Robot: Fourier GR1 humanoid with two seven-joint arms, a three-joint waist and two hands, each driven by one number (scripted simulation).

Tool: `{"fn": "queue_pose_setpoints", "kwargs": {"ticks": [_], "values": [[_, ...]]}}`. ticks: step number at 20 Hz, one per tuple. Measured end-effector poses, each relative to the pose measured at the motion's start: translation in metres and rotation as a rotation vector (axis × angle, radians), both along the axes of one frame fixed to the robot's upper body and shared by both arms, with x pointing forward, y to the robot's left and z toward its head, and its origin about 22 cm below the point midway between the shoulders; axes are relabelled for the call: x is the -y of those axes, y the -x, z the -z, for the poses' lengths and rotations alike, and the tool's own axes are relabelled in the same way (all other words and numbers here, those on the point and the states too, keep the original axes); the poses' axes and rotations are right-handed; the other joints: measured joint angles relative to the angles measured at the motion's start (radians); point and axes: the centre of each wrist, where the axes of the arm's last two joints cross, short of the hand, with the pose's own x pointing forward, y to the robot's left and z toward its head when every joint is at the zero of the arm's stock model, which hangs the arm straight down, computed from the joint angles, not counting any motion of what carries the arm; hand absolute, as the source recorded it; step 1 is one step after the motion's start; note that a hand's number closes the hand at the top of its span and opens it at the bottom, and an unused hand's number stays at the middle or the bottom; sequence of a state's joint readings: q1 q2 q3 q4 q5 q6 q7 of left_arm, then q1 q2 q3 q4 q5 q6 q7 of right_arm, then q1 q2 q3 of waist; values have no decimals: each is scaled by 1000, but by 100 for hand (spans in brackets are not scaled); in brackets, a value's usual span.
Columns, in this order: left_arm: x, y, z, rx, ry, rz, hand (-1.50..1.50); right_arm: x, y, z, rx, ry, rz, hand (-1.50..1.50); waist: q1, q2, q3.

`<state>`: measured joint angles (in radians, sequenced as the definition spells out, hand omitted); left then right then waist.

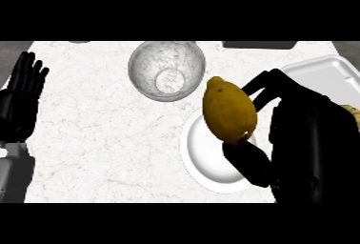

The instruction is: Pick the lemon from the plate and place it in the bowl

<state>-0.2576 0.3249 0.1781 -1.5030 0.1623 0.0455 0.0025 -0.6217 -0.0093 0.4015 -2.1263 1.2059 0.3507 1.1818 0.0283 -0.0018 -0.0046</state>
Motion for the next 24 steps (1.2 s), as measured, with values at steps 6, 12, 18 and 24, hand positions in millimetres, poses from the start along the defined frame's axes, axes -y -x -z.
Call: {"fn": "queue_pose_setpoints", "kwargs": {"ticks": [6,12,18,24], "values": [[2,-5,-3,7,-4,17,0,-22,-47,-14,-88,3,-37,150,19,5,1],[4,-13,-7,9,-5,29,0,-44,-96,-14,-201,-10,-49,150,27,11,2],[13,-14,-4,14,0,40,0,-61,-140,8,-298,-7,-20,150,36,14,2],[11,-13,-3,16,-2,43,0,-63,-173,45,-383,17,76,150,38,17,3]]}}
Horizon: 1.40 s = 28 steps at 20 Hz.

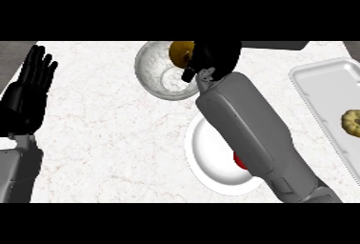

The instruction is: Pick the lemon from the plate and place it in the bowl

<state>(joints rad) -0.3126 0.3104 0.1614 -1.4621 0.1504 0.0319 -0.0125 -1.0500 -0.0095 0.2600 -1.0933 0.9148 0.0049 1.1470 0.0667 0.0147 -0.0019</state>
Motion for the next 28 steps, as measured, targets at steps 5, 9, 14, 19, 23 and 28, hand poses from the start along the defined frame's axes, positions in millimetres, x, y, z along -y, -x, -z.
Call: {"fn": "queue_pose_setpoints", "kwargs": {"ticks": [5,9,14,19,23,28], "values": [[3,-3,-1,0,-2,4,0,13,-16,27,-23,-98,77,-150,6,4,1],[3,-5,-1,4,2,11,0,23,-22,47,50,-229,107,-150,14,8,2],[2,-6,-2,4,8,8,0,23,-26,56,249,-335,155,-150,11,5,2],[-4,0,6,-6,6,-26,0,27,-27,65,425,-368,239,-150,-21,-7,2],[-17,6,4,-16,3,-56,0,36,-24,71,512,-390,304,-150,-50,-17,1],[-23,14,6,-22,2,-87,0,57,-2,90,596,-451,361,-150,-81,-27,2]]}}
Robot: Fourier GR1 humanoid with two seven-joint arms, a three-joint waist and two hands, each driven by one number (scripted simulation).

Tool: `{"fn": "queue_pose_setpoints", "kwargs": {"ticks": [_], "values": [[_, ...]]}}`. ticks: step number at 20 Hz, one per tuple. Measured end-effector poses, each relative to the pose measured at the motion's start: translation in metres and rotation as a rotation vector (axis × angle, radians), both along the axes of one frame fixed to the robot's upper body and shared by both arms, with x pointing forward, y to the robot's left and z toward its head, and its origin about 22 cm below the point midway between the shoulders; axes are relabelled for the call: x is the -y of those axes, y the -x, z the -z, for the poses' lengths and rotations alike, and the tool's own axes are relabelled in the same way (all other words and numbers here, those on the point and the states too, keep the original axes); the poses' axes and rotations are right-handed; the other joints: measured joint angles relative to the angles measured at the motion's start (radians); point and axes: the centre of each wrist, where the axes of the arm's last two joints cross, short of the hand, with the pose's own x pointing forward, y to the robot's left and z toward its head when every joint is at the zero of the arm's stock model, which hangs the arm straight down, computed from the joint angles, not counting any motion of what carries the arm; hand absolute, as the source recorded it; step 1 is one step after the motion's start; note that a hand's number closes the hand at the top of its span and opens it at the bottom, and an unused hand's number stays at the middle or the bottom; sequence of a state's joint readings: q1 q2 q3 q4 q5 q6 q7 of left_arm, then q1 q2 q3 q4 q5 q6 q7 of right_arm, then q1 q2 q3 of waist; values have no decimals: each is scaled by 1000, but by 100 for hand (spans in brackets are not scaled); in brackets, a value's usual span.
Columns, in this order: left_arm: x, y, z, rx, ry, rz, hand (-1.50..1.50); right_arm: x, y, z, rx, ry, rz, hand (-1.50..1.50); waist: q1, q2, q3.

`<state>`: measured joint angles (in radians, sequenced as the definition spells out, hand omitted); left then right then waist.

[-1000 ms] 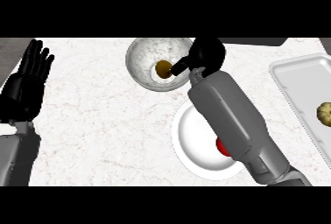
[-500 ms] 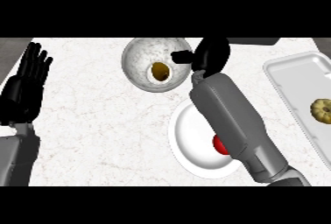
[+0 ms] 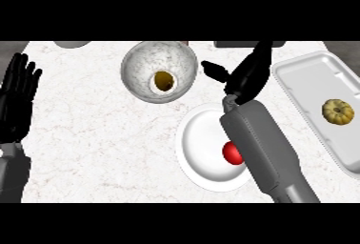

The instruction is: Pick the lemon from the plate and place it in the bowl

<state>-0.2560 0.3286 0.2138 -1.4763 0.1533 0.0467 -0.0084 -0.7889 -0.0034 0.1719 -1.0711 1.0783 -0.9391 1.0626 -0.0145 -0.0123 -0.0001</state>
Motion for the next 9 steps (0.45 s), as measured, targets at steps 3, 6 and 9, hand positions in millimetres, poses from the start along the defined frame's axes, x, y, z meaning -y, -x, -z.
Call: {"fn": "queue_pose_setpoints", "kwargs": {"ticks": [3,6,9], "values": [[-4,6,6,-9,3,-13,0,15,25,11,40,-40,25,-150,-13,-2,0],[-6,7,3,-8,-3,-20,0,33,56,12,87,-76,44,-150,-19,-2,0],[-5,10,2,-1,-4,-17,0,58,92,14,110,-105,57,-150,-17,0,0]]}}
